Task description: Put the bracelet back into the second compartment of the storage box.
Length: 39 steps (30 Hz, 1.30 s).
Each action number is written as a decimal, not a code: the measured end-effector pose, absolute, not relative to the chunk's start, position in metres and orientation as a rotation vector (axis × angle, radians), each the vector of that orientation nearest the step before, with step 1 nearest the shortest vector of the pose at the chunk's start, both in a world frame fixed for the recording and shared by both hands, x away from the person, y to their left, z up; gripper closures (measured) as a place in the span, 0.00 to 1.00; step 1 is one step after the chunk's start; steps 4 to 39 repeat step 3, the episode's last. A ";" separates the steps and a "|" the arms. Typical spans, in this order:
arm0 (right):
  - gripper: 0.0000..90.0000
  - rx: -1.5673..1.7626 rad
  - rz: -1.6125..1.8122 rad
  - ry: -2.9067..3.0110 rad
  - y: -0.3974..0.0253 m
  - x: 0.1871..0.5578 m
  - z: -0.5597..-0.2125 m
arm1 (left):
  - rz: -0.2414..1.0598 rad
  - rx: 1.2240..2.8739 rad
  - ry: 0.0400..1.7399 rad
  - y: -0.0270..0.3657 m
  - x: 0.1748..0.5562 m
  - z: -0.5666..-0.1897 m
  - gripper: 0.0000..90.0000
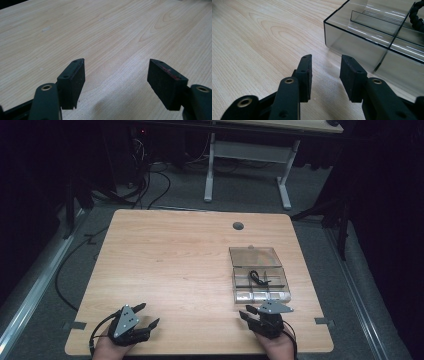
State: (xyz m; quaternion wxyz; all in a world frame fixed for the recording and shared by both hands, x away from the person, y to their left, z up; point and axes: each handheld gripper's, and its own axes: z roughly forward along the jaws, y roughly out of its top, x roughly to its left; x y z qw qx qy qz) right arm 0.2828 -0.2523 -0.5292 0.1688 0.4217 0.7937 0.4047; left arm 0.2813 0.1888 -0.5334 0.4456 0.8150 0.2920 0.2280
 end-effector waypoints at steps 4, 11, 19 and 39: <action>0.69 1.204 1.146 2.254 -0.252 0.283 -0.529 | 0.562 2.019 0.721 0.189 0.281 -0.533 0.34; 0.69 1.204 1.146 2.254 -0.252 0.283 -0.529 | 0.562 2.019 0.721 0.189 0.281 -0.533 0.34; 0.69 1.204 1.146 2.254 -0.252 0.283 -0.529 | 0.562 2.019 0.721 0.189 0.281 -0.533 0.34; 0.69 1.204 1.146 2.254 -0.252 0.283 -0.529 | 0.562 2.019 0.721 0.189 0.281 -0.533 0.34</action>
